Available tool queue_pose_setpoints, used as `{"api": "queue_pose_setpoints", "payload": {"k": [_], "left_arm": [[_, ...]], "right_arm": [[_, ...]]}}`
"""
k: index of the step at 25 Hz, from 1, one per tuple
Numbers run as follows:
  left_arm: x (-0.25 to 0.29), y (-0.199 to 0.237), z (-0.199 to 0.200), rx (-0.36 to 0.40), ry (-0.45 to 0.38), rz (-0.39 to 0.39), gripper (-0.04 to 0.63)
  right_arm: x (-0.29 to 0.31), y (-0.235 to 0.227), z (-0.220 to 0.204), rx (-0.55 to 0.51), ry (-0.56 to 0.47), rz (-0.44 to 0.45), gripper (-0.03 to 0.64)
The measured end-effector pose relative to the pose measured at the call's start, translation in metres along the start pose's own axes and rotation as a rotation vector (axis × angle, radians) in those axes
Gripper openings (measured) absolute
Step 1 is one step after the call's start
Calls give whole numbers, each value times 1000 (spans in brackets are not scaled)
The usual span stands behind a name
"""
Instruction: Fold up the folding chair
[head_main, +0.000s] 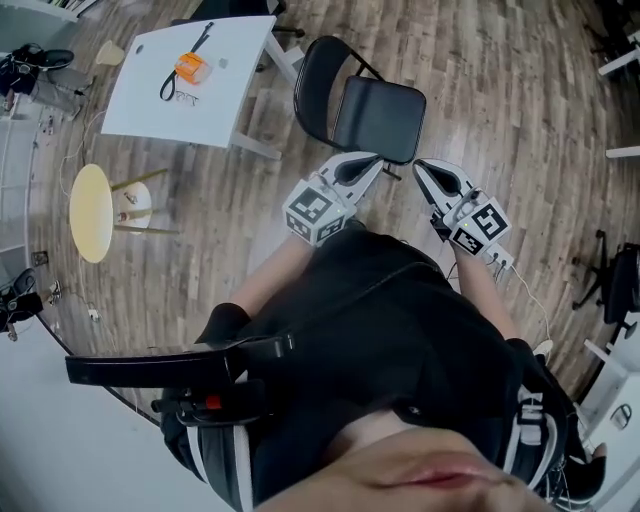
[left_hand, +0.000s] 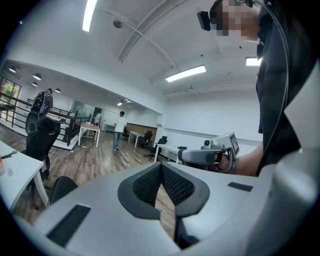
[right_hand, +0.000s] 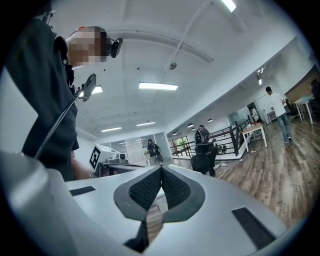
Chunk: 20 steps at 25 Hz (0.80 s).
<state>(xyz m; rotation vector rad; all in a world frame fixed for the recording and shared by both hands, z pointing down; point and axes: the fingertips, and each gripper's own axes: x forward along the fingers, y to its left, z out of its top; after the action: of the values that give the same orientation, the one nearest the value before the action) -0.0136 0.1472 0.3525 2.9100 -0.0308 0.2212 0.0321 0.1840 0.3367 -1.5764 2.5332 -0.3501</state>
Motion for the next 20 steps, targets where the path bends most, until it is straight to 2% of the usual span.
{"api": "queue_pose_setpoints", "payload": {"k": [6, 12, 20], "left_arm": [[-8, 71, 8, 1, 9, -55, 5], [-10, 127, 13, -3, 20, -107, 5], [-1, 160, 5, -43, 30, -102, 5]], "right_arm": [[65, -18, 4, 8, 10, -59, 9], [103, -36, -5, 51, 27, -142, 9], [107, -61, -19, 91, 63, -206, 9]]}}
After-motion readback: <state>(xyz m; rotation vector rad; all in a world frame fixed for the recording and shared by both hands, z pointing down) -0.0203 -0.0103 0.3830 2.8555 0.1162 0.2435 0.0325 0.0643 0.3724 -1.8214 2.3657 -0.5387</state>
